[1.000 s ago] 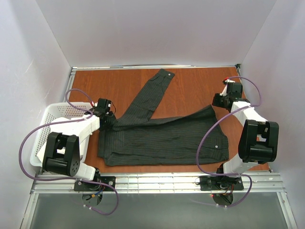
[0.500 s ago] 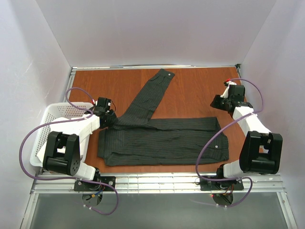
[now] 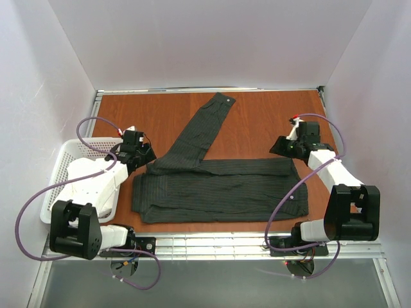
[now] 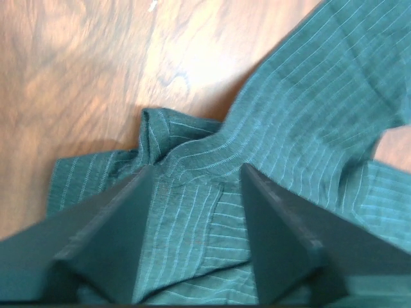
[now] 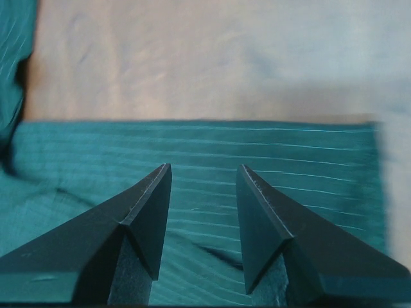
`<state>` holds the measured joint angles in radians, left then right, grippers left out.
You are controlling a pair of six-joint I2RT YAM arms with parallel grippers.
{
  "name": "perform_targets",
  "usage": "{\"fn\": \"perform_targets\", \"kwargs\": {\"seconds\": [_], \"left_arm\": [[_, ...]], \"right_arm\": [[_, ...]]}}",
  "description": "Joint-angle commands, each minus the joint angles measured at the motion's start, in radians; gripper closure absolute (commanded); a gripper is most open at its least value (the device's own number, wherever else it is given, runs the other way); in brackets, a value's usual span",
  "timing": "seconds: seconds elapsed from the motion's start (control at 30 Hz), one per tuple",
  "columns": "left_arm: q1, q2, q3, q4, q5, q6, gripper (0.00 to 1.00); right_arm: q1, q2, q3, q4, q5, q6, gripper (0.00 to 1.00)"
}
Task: Fold and stack the long sleeve shirts
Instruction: Fold the shirt
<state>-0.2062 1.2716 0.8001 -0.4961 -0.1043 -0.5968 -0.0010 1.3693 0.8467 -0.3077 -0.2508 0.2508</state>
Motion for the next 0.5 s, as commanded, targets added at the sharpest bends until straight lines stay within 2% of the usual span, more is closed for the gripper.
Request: {"fn": "perform_targets", "kwargs": {"seconds": [0.0,0.07,0.1,0.33,0.47], "left_arm": [[-0.001,-0.043,0.048,-0.019,0.029,0.020,0.45],[-0.001,-0.034,0.069,-0.016,0.043,0.035,0.36],[-0.001,-0.022,0.083,-0.010,0.060,0.046,0.35],[-0.013,0.176,0.263,0.051,0.103,0.080,0.37],[-0.024,0.374,0.416,0.073,0.152,0.112,0.36]], "right_arm": [[0.103,-0.013,0.031,0.002,-0.039,-0.015,0.61],[0.140,0.005,0.034,0.004,-0.033,-0.012,0.62],[0.177,0.013,0.025,0.007,-0.024,-0.007,0.61],[0.229,0.030,-0.116,0.084,-0.028,0.054,0.62],[0.257,-0.002,-0.161,0.090,-0.025,0.054,0.62]]}}
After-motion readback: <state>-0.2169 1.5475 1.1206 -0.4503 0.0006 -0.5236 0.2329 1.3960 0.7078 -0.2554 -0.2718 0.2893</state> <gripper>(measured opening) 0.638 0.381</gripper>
